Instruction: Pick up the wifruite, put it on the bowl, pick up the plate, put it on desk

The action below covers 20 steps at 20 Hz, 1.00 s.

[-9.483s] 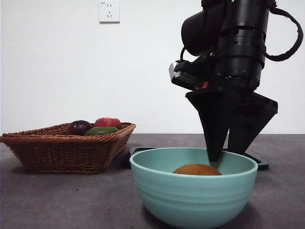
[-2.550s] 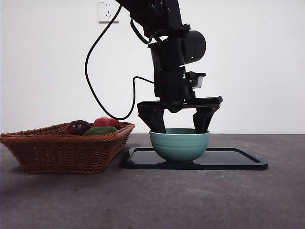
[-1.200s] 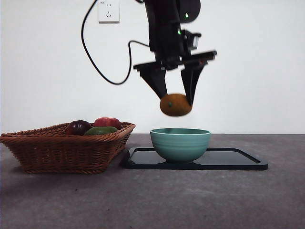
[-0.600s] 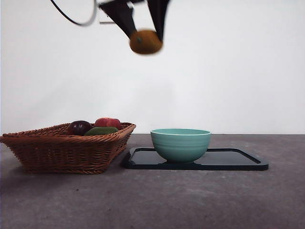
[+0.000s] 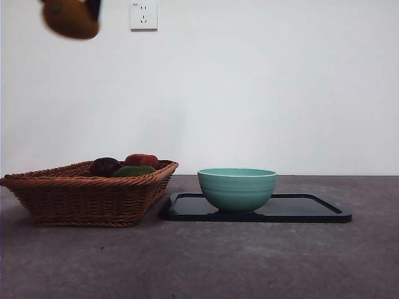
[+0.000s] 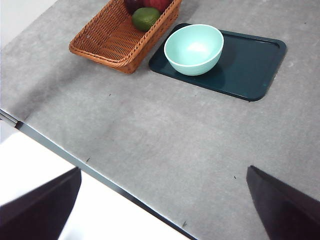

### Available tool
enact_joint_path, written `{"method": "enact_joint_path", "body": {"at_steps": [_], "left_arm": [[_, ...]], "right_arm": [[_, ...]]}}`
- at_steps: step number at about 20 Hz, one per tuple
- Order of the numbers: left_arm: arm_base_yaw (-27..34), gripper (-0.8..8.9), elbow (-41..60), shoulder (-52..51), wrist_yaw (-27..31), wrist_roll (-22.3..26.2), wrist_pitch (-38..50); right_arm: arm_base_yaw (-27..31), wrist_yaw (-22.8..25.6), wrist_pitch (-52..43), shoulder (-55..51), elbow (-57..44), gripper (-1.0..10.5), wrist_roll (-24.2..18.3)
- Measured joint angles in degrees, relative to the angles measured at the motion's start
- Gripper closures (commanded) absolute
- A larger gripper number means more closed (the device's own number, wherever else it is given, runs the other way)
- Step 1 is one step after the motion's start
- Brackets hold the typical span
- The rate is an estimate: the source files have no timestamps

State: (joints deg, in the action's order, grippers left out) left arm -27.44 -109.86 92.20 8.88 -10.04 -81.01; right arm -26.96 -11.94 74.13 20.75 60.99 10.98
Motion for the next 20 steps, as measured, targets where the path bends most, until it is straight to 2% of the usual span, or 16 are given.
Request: {"method": "enact_joint_path", "body": {"at_steps": [2,10,20], "left_arm": [[1.01,5.34,6.67,-1.66,0.02,-0.66,1.77],[1.42,5.38,25.83,-2.49,0.00,-5.57,24.44],[1.84,5.37,27.54,7.89,0.00,-7.37,32.28]], "right_arm": [[0.00,0.00,0.02,0.00,0.00,3.4,0.00],[0.00,-0.02,0.02,0.00,0.00,3.4,0.00],[0.00,0.00,0.02,0.00,0.00,3.4,0.00]]}}
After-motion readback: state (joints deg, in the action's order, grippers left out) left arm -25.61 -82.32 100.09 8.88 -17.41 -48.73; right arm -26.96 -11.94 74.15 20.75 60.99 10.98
